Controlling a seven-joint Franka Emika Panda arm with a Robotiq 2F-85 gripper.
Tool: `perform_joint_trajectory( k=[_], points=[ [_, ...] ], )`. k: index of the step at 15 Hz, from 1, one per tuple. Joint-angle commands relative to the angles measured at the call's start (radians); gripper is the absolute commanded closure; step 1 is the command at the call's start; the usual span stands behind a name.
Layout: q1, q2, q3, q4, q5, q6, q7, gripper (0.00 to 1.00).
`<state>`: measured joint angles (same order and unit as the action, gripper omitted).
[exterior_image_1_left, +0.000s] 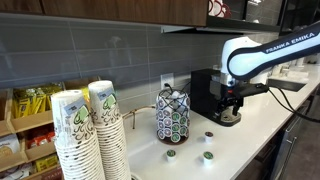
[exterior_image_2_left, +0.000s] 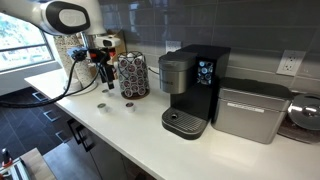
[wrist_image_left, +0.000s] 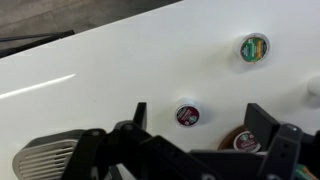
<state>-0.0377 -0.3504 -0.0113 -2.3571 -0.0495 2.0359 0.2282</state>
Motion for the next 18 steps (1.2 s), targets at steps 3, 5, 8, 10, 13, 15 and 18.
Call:
perform_joint_trajectory(
  k=[3, 5, 8, 10, 13, 15, 18],
  points=[
    [-0.029, 0.0, 0.035, -0.071, -0.004, 0.141, 0.144, 0.0],
    [-0.035, -0.001, 0.045, -0.102, -0.004, 0.2, 0.177, 0.0],
    [-0.038, -0.004, 0.047, -0.108, -0.004, 0.207, 0.182, 0.0],
    [-0.04, -0.007, 0.048, -0.108, -0.004, 0.207, 0.182, 0.0],
    [-0.04, -0.009, 0.048, -0.108, -0.004, 0.207, 0.182, 0.0],
    [-0.036, 0.002, 0.052, -0.108, 0.008, 0.212, 0.193, 0.0],
    [-0.021, 0.006, 0.056, -0.107, 0.037, 0.181, 0.183, 0.0]
  ],
)
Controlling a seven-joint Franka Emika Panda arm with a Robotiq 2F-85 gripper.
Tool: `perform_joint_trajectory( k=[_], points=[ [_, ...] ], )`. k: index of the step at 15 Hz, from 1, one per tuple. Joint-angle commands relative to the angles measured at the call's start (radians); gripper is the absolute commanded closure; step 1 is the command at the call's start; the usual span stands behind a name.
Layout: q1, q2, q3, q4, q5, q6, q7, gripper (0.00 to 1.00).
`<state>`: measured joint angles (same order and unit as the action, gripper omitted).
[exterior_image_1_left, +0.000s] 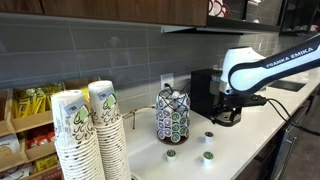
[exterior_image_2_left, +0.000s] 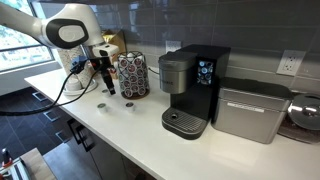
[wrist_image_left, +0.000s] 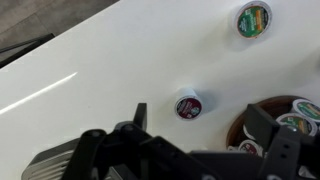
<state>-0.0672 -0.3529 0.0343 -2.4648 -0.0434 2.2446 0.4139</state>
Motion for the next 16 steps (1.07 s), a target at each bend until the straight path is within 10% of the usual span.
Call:
perform_joint_trajectory(
  k=[1, 16],
  points=[
    [0.018, 0.012, 0.015, 0.003, 0.037, -0.047, -0.018, 0.0],
    [0.065, 0.032, 0.054, -0.021, 0.075, -0.089, -0.02, 0.0]
  ],
)
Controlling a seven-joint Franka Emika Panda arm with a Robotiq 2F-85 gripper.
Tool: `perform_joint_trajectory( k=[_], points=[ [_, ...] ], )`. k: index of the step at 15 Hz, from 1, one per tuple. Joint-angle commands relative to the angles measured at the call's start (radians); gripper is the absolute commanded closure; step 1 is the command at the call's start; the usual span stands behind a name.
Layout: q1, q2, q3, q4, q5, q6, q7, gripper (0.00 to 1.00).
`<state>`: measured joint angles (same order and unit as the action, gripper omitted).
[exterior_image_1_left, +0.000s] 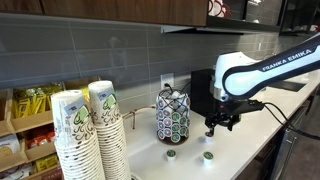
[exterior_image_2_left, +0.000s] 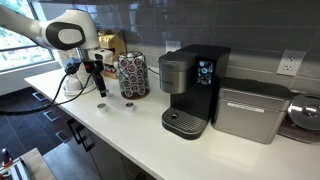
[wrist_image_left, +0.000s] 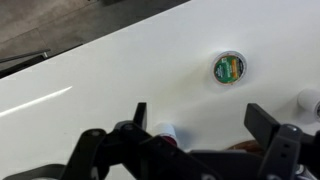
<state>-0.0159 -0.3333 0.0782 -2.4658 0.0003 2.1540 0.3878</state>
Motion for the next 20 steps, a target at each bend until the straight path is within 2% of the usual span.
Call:
perform_joint_trajectory(
  k=[1, 6, 12, 20],
  points=[
    [0.02, 0.011, 0.011, -0.032, 0.05, 0.003, 0.002, 0.0],
    [0.065, 0.03, 0.014, -0.084, 0.173, 0.026, -0.035, 0.0],
    [0.099, 0.083, 0.027, -0.114, 0.242, 0.176, -0.063, 0.0],
    [0.096, 0.163, 0.037, -0.116, 0.199, 0.271, -0.048, 0.0]
  ],
)
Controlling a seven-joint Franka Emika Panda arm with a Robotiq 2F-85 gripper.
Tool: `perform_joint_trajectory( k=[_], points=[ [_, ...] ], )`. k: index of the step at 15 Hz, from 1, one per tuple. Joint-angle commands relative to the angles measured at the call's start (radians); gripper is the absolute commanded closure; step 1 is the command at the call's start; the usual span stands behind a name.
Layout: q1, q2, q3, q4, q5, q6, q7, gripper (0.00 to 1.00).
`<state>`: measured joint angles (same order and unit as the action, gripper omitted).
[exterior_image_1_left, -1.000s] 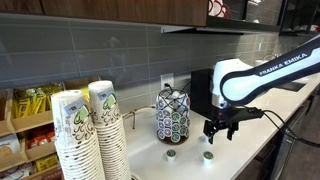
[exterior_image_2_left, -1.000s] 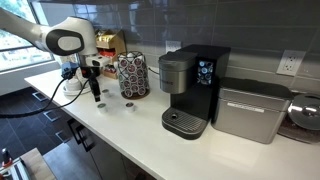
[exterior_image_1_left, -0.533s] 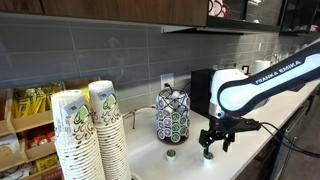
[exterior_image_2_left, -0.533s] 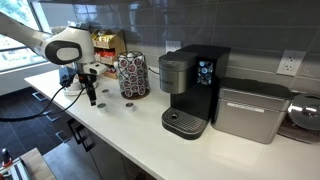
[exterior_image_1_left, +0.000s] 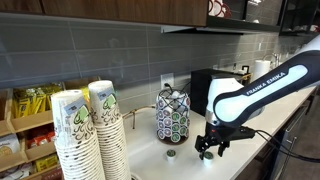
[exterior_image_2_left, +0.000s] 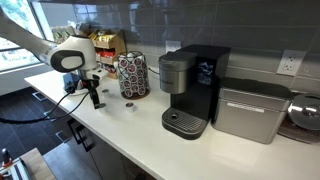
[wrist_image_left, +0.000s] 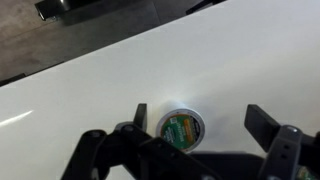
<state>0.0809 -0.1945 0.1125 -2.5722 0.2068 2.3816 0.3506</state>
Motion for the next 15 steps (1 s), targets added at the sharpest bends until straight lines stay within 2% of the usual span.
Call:
perform_joint_trajectory(
  k=[1, 7, 8, 10, 11, 15],
  points=[
    [-0.003, 0.033, 0.003, -0.01, -0.012, 0.061, -0.007, 0.0],
    [-0.014, 0.057, -0.003, -0.013, -0.051, 0.118, 0.003, 0.0],
    [-0.016, 0.059, -0.004, -0.013, -0.056, 0.123, 0.005, 0.03],
    [-0.018, 0.062, -0.005, -0.013, -0.062, 0.13, 0.004, 0.25],
    [-0.019, 0.063, -0.005, -0.012, -0.065, 0.132, 0.005, 0.3],
    [-0.025, 0.058, -0.005, -0.011, -0.082, 0.13, 0.014, 0.63]
  ],
)
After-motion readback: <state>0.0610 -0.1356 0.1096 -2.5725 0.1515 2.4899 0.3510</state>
